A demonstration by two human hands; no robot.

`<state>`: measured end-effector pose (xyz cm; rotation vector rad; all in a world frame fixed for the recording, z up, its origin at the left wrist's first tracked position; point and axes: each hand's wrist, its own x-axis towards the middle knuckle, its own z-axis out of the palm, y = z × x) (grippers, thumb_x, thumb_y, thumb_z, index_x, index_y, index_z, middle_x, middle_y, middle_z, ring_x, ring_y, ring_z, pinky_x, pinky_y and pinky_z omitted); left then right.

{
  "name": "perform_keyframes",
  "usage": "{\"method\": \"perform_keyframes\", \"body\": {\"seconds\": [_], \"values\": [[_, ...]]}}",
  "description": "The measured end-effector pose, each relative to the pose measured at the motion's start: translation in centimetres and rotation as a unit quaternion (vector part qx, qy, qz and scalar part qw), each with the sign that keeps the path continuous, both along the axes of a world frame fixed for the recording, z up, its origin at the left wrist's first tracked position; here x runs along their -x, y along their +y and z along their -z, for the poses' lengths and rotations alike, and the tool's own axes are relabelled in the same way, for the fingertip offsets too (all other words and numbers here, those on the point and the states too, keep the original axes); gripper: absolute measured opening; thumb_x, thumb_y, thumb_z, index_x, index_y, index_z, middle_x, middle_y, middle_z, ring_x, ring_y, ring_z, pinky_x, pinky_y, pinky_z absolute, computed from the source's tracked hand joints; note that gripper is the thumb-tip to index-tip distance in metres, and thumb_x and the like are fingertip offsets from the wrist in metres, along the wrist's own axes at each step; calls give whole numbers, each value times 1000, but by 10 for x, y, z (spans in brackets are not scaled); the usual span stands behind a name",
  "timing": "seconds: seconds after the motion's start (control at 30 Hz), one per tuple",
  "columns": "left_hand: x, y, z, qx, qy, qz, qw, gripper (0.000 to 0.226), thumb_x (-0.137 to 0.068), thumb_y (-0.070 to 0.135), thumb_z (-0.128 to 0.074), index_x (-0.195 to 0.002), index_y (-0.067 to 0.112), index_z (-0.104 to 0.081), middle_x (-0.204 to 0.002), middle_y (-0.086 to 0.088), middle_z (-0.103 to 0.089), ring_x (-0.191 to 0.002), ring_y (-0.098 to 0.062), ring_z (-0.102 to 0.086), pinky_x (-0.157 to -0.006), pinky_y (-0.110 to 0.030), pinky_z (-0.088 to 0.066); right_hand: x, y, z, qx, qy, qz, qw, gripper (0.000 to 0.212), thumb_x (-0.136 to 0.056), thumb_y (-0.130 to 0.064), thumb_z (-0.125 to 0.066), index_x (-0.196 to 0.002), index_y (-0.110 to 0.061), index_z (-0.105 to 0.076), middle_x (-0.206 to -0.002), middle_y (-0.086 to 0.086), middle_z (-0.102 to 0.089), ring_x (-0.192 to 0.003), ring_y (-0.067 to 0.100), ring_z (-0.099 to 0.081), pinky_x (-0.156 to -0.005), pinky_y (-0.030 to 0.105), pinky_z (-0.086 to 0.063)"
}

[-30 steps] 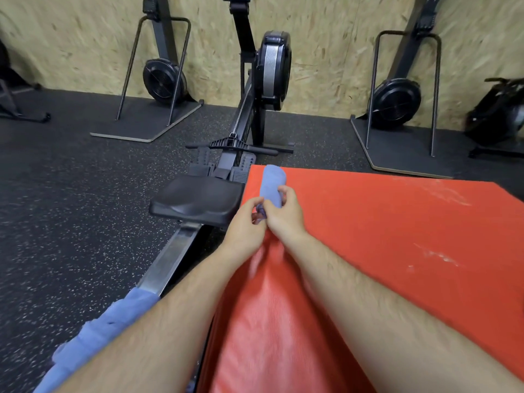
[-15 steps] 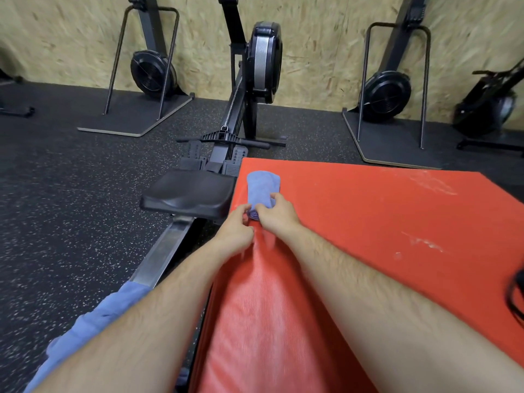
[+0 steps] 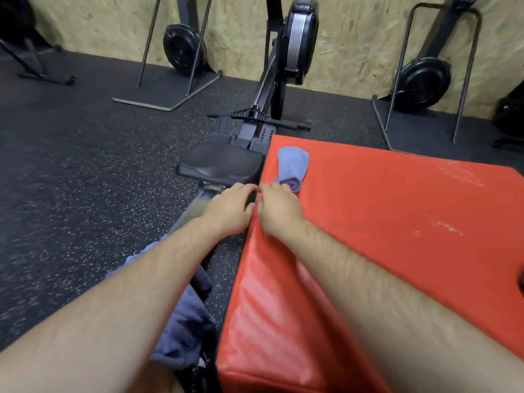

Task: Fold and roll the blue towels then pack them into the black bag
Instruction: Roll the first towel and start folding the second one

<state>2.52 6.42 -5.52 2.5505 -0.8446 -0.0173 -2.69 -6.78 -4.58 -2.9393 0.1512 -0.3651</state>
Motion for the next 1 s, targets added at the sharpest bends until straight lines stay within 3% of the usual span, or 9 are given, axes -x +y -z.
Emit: {"method": "perform_keyframes", "body": {"seconds": [0.1, 0.27, 0.43, 0.63, 0.77, 0.83, 1.0], "values": [[20, 46, 7, -116, -27, -16, 993, 56, -96, 34, -53, -147, 19, -37, -142, -8, -47, -129, -31, -47, -104, -44, -42, 13, 42, 10, 58, 26, -43, 997, 30, -96, -25, -53, -123, -14, -52, -122, 8, -56, -116, 32, -49, -88, 41, -41], [36, 120, 28, -225, 57, -27, 972, 58, -97, 36, -54, -149, 21, -33, -144, -8, -41, -132, -31, -41, -106, -44, -37, 23, 117, 36, 85, 86, -103, 987, 38, -94, -33, -58, -126, -15, -50, -128, 7, -54, -119, 29, -48, -92, 39, -41], [33, 191, 51, -299, 140, -47, 943, 63, -95, 38, -58, -151, 22, -33, -152, -9, -32, -137, -33, -36, -111, -44, -35, 23, 178, 68, 81, 160, -137, 974, 33, -95, -23, -53, -127, -15, -50, -130, 8, -56, -119, 28, -50, -92, 37, -42], [31, 235, 79, -322, 208, -27, 923, 57, -91, 34, -64, -144, 26, -45, -140, -10, -43, -127, -31, -47, -105, -36, -39, 24, 221, 102, 69, 199, -167, 963, 30, -99, -27, -50, -127, -22, -60, -126, 4, -62, -120, 27, -55, -90, 34, -46], [27, 250, 91, -302, 188, -11, 935, 47, -88, 31, -64, -134, 30, -53, -131, -3, -46, -122, -27, -46, -100, -35, -41, 19, 239, 118, 50, 218, -168, 960, 35, -97, -36, -55, -127, -19, -61, -126, 5, -61, -118, 28, -57, -88, 35, -47], [24, 250, 93, -298, 183, -10, 937, 43, -88, 30, -64, -130, 27, -55, -130, -2, -47, -120, -26, -45, -99, -35, -42, 16, 243, 122, 44, 207, -163, 964, 32, -98, -32, -54, -125, -18, -62, -127, 6, -58, -116, 28, -57, -89, 34, -47], [21, 250, 95, -280, 169, -30, 945, 43, -87, 27, -64, -129, 24, -52, -128, -1, -48, -121, -26, -41, -97, -34, -41, 15, 244, 121, 8, 190, -141, 972, 20, -97, -18, -48, -110, -13, -63, -110, 8, -65, -103, 30, -64, -71, 33, -45]]}}
